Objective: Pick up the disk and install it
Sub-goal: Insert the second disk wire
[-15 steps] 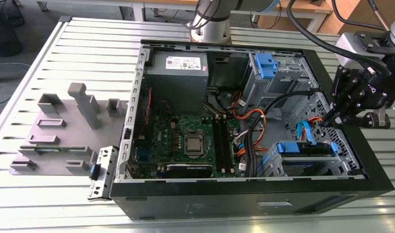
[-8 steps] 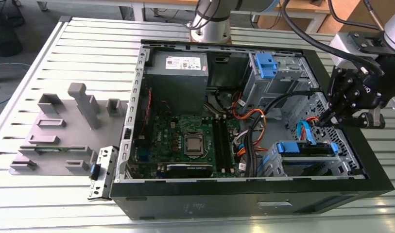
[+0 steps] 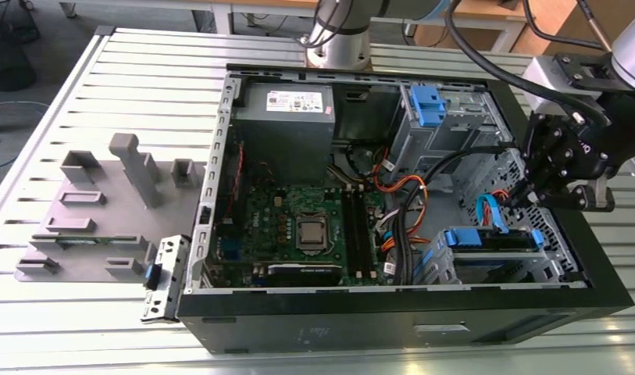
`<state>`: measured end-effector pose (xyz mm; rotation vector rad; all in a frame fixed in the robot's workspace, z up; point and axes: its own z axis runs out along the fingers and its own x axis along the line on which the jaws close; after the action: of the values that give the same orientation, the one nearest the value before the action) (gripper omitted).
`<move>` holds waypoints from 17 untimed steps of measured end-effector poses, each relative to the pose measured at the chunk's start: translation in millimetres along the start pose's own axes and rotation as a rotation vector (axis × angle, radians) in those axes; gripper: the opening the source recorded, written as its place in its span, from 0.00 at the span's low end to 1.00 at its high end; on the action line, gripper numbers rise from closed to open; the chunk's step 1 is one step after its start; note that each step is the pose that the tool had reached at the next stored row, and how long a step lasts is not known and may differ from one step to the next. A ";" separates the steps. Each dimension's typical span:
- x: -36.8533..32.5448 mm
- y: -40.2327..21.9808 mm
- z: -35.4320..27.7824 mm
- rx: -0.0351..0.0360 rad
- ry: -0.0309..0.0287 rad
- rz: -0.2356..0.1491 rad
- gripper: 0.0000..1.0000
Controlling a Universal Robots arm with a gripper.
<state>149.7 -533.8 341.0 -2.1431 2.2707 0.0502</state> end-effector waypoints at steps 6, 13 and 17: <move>8.7 0.7 -0.3 0.0004 0.0005 0.000 0.16; 16.8 0.8 -0.6 0.0004 0.0007 0.000 0.16; 21.2 0.8 -0.8 0.0004 0.0007 0.000 0.16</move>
<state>147.7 -554.9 341.1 -2.1433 2.2709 0.0490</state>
